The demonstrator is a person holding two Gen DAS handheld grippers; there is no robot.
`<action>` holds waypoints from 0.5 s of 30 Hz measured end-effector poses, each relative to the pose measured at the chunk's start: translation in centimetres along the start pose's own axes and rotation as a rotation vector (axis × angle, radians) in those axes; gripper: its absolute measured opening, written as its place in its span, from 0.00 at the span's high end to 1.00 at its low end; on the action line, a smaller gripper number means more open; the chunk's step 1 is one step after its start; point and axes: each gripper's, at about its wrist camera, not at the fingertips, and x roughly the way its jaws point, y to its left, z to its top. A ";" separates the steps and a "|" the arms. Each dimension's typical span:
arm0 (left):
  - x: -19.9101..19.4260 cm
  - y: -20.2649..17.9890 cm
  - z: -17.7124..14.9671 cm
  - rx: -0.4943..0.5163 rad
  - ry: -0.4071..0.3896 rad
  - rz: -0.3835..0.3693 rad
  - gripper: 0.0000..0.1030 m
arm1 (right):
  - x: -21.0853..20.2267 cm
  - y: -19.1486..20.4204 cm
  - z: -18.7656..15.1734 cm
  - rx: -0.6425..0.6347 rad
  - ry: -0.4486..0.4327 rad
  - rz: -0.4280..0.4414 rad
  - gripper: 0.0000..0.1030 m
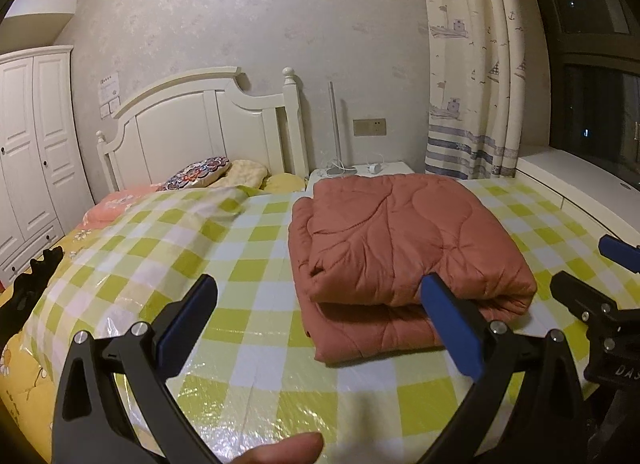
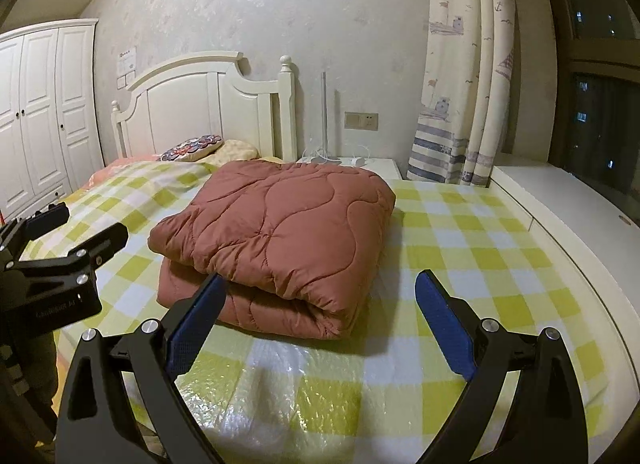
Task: Fold large clothes
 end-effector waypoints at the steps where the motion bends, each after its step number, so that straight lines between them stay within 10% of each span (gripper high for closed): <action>1: -0.1 -0.1 -0.1 0.000 0.002 -0.001 0.02 | 0.0 0.1 0.0 0.000 0.001 0.002 0.11; 15: 0.4 0.6 -0.6 -0.039 0.031 -0.003 0.02 | 0.3 0.7 -0.4 0.002 0.017 0.017 0.11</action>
